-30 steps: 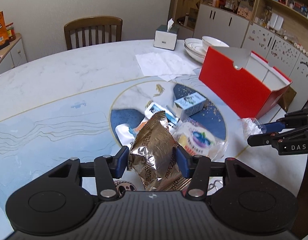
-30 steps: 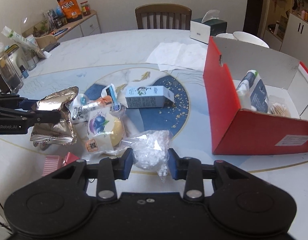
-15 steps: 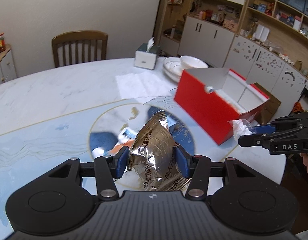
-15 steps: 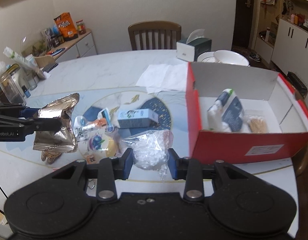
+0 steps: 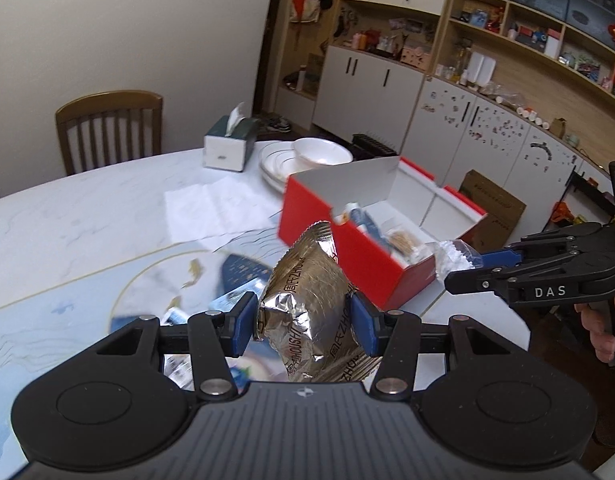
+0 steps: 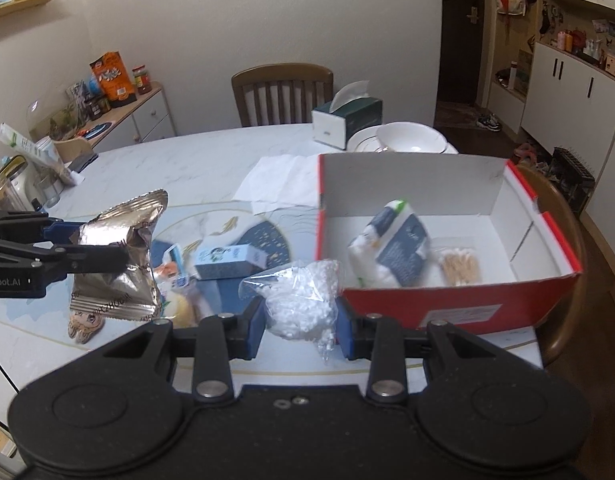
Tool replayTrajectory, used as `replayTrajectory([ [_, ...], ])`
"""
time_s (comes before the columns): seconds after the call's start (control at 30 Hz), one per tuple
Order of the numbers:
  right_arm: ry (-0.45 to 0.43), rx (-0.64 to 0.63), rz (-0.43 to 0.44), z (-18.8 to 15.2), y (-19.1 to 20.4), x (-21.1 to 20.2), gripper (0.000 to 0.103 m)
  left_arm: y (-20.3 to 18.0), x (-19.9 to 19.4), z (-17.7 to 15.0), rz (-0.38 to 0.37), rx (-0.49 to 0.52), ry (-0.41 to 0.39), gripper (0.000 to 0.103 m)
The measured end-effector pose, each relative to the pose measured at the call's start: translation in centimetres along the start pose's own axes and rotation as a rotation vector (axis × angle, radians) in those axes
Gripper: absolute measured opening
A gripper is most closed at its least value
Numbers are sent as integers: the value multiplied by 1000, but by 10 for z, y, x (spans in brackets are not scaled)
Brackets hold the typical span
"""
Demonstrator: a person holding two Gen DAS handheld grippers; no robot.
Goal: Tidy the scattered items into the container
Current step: 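Carry the gold foil bag and plastic bag with both tools into the red box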
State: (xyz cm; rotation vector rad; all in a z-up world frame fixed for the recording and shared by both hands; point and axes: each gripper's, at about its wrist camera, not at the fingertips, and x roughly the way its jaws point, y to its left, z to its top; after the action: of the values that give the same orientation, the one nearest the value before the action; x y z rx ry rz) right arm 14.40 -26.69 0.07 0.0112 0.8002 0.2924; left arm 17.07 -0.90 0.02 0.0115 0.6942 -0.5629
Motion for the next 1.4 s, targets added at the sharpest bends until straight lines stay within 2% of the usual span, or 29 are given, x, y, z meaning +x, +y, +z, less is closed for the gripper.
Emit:
replayTrajectory([
  [0.43,-27,-1,-16,14,-55,-6,35,-50,38,32,-39,48,-21,50],
  [0.97,-13,7,-17,35,-136,7,35,-112,107,71,-72,98,-2,50],
  [1.4,31,4,10,65,-178,40,35,-131,170,98,-62,148,65,50],
])
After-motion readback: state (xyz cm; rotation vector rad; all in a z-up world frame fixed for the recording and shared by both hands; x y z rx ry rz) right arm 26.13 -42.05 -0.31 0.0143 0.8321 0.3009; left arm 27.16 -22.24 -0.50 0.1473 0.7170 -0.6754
